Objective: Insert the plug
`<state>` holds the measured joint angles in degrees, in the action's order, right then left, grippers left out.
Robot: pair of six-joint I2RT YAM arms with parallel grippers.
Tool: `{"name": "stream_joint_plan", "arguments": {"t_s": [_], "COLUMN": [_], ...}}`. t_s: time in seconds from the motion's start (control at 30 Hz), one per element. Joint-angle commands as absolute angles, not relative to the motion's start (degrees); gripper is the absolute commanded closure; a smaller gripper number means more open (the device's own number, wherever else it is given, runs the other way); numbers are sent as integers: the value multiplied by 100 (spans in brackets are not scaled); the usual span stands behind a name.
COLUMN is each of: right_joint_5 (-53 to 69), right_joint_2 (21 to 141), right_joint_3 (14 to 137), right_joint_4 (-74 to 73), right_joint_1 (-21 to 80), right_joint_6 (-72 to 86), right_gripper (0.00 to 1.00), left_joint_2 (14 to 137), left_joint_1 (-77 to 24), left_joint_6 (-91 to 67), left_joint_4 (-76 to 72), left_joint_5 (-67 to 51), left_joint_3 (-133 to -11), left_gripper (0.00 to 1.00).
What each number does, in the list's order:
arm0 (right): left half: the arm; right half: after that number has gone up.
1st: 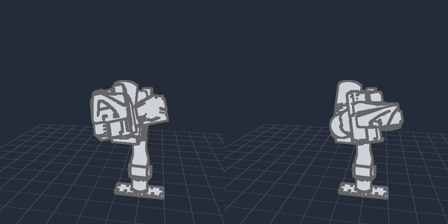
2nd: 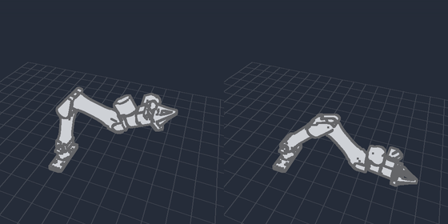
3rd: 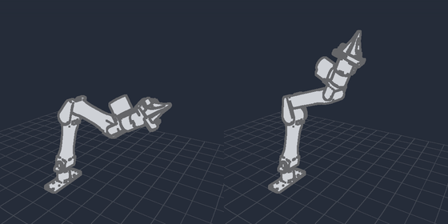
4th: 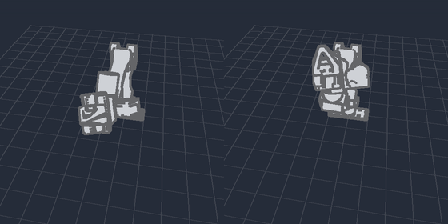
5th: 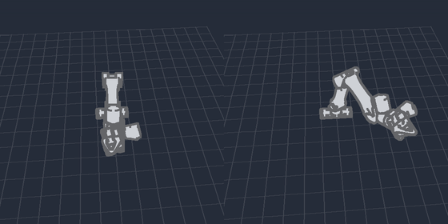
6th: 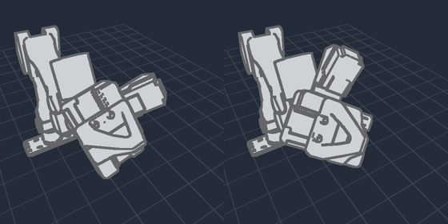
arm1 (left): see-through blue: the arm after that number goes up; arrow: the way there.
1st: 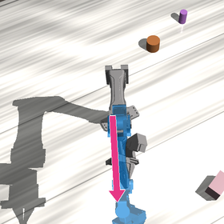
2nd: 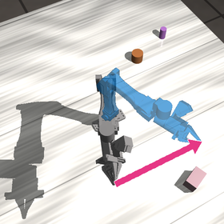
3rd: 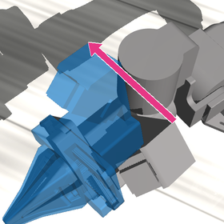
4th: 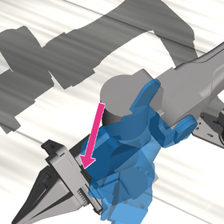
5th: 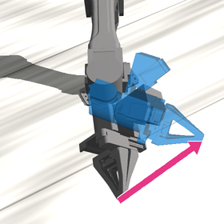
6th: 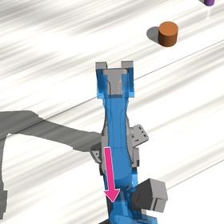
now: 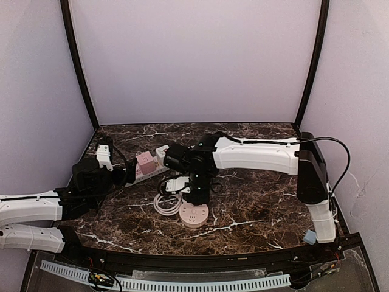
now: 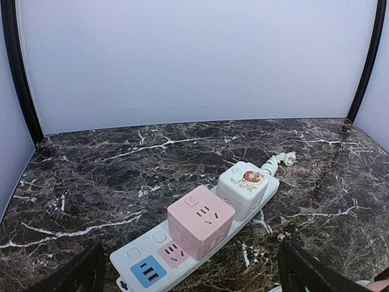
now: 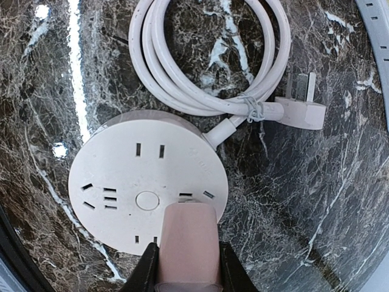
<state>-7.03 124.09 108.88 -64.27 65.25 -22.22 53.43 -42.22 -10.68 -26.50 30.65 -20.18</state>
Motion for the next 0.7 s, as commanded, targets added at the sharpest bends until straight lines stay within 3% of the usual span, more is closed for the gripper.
{"name": "stream_joint_plan", "arguments": {"t_s": [0.0,0.67], "right_joint_5": [-577,-658], "right_joint_2": [12383,12591], "right_joint_3": [10817,11162], "right_joint_4": [-6543,-6516], "right_joint_1": [6536,6615], "right_joint_6": [-2182,-2315], "right_gripper": [100,100], "left_joint_2": [5282,5239], "left_joint_1": [-4178,-4181], "left_joint_6": [-1015,-1014], "left_joint_4": [-2711,-2727], "left_joint_5": [3042,3051], "left_joint_3": [-1887,-1857], "left_gripper": [1,1]}}
